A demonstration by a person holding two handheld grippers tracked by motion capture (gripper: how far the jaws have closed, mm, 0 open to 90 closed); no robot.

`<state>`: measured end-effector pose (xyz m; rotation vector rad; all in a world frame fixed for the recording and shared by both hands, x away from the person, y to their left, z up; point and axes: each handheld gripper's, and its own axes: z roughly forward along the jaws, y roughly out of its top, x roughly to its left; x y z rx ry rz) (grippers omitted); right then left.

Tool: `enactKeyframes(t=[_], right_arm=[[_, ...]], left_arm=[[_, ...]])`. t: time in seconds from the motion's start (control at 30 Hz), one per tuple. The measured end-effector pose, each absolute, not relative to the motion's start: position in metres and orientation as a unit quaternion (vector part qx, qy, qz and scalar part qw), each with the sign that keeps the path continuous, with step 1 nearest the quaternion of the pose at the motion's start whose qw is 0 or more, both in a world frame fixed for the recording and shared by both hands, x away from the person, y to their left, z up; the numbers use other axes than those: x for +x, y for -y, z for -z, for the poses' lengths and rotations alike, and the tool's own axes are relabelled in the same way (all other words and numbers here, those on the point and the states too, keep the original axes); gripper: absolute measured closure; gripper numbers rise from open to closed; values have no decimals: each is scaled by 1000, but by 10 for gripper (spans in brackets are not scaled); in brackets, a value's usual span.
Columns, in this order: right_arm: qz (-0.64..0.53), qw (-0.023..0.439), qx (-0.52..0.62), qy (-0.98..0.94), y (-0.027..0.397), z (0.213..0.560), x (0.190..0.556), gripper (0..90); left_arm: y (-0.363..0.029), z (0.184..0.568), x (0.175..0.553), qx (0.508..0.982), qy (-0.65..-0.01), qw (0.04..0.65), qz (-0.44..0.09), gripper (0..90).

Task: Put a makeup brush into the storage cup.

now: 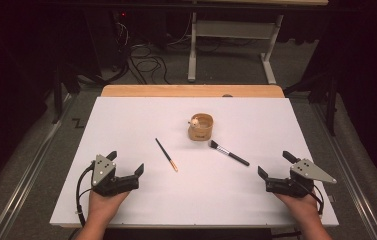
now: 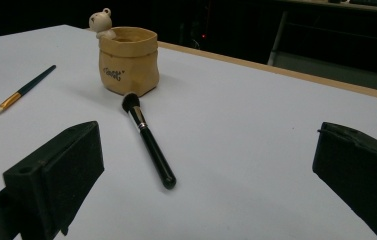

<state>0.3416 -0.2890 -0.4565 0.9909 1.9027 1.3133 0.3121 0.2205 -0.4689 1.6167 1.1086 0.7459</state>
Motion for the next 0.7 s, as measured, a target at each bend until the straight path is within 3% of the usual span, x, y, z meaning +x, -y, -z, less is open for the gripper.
enactKeyframes(t=[0.7], right_arm=[[-490,304,385,-721,303,461,348,5]], left_arm=[[-212,467,325,678,-494,466,-283,42]])
